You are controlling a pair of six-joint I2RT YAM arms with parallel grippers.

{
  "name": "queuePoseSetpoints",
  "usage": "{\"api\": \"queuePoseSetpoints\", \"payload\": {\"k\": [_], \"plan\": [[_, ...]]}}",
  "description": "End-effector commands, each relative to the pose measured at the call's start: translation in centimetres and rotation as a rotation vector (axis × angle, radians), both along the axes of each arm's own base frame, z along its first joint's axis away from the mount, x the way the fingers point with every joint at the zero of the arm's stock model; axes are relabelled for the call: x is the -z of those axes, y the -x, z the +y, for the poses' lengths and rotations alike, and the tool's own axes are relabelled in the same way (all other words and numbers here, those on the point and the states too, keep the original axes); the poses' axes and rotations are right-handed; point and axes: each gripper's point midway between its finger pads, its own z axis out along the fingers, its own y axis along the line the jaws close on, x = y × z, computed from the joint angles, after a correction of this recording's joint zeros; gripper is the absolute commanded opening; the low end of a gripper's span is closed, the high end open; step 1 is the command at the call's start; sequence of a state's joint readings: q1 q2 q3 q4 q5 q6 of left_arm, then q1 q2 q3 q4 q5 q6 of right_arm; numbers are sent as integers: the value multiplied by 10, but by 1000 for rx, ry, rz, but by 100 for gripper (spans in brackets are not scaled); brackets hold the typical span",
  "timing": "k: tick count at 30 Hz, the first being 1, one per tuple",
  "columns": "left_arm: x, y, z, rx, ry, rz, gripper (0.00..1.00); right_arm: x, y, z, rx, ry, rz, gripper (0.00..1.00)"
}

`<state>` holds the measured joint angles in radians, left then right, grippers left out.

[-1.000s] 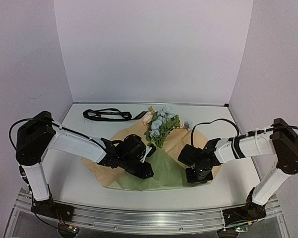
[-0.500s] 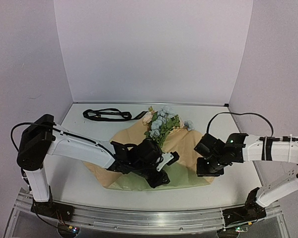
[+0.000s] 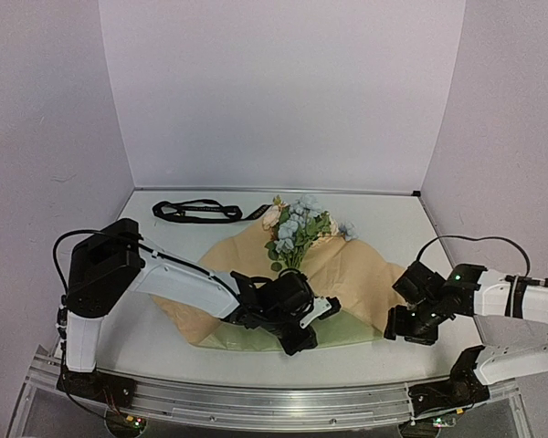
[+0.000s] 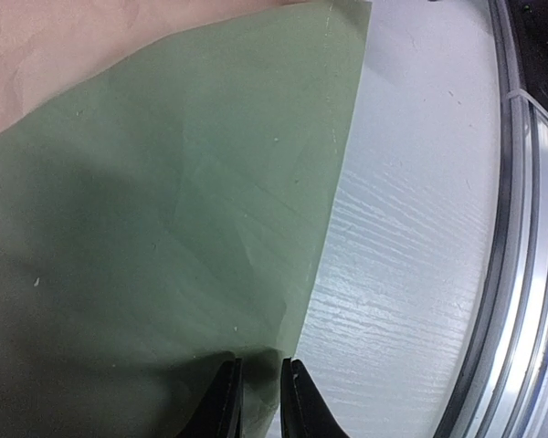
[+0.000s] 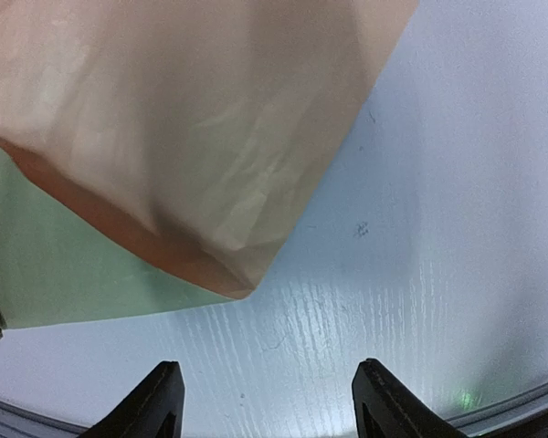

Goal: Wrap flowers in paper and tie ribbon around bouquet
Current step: Press the fold line of the 1/4-folded wrapping paper, then pick up the one-fourth-folded wrapping paper from the center of the board.

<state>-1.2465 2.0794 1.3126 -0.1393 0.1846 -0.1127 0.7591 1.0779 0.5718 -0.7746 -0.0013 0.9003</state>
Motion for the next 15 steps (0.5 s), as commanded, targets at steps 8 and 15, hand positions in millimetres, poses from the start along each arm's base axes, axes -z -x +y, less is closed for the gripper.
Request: {"api": "queuePoseSetpoints", "payload": {"k": [8,15], "plan": [[-4,-11,-28,50,32,-89,15,10,-2,1,134,-118,53,67],[14,-10,-25,56,0,-85,15,20,-13,10,244,-195,58,66]]}}
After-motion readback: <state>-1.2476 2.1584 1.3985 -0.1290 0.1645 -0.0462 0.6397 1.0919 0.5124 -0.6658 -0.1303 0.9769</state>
